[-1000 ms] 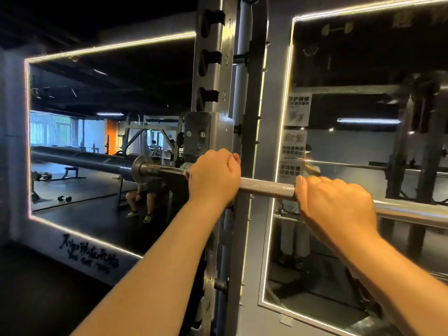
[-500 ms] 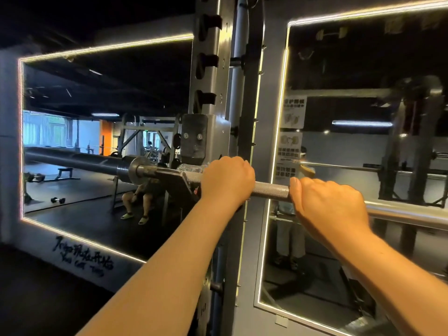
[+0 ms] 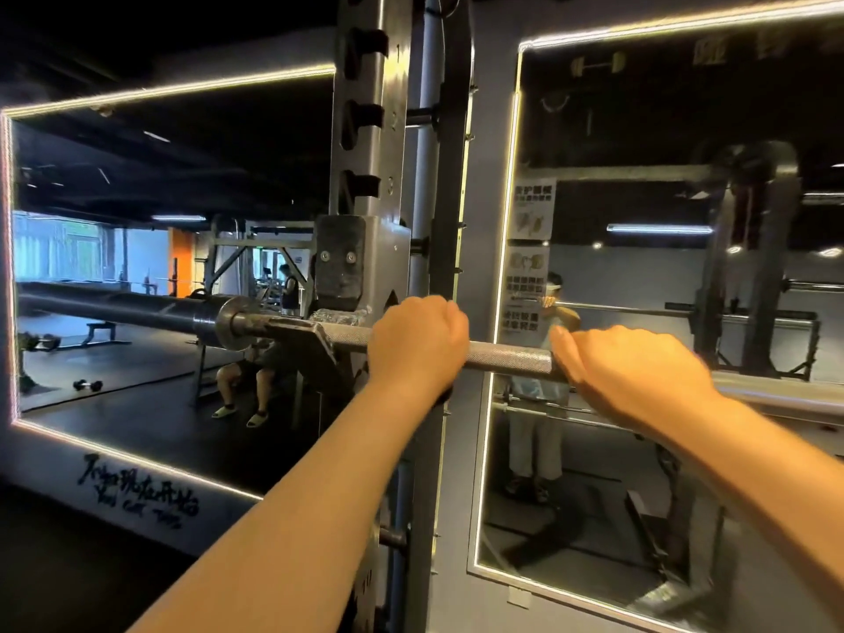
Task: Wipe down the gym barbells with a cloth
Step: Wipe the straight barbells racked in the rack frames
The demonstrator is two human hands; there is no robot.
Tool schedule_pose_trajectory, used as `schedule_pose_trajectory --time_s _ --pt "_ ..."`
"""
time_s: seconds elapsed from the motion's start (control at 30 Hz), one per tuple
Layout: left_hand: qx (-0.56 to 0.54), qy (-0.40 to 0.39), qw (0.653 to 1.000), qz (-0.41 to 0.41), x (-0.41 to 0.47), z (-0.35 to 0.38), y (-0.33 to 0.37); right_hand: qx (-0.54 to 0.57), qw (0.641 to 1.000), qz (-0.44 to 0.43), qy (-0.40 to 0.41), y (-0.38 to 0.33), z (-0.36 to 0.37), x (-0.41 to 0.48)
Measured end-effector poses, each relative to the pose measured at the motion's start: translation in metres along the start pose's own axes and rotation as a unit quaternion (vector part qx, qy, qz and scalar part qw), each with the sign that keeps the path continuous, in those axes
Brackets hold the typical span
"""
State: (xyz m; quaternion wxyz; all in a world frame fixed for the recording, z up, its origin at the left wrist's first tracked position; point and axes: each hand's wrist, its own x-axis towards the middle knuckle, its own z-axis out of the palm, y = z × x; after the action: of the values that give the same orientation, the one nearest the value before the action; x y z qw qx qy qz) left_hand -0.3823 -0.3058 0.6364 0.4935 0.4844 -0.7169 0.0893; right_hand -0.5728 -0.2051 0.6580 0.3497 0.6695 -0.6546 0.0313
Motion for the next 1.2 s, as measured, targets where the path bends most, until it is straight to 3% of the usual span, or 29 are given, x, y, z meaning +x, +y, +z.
schedule_pose_trajectory --time_s 0.17,0.3,0.43,0.53,0.67,0.73,0.8,0.97,1.03,1.2 --pt "-0.048 -0.005 0.993 0.111 -0.02 0.015 0.043 0.046 0.999 0.02 -0.01 -0.003 0.003 0.009" --pt "-0.084 -0.083 0.975 0.187 -0.019 0.001 0.02 0.02 1.0 0.001 -0.015 -0.001 0.007 0.004" --pt "-0.036 -0.104 0.993 0.051 0.002 -0.009 0.006 0.028 0.999 -0.012 0.021 -0.001 0.009 0.002" --pt "0.031 -0.087 0.994 0.058 -0.004 0.001 0.044 0.05 0.998 0.029 0.034 -0.006 0.007 0.001" --pt "-0.083 -0.075 0.984 0.141 -0.025 0.018 0.072 0.222 0.961 0.163 0.001 -0.004 0.0 0.001" --pt "-0.103 -0.087 0.975 0.174 -0.028 0.014 0.063 0.335 0.922 0.188 0.047 0.005 0.003 0.003" --pt "-0.083 -0.113 0.975 0.171 -0.025 0.004 0.049 0.379 0.902 0.198 0.061 0.015 0.004 0.001" --pt "-0.043 -0.093 0.995 0.016 -0.005 0.001 0.031 0.33 0.926 0.182 0.017 0.012 0.006 0.003" --pt "-0.028 -0.078 0.996 0.031 -0.008 0.012 0.051 0.308 0.934 0.182 0.01 0.006 0.005 0.006" --pt "-0.111 -0.035 0.981 0.155 -0.036 0.036 0.082 0.242 0.955 0.17 0.017 0.007 0.009 0.005"
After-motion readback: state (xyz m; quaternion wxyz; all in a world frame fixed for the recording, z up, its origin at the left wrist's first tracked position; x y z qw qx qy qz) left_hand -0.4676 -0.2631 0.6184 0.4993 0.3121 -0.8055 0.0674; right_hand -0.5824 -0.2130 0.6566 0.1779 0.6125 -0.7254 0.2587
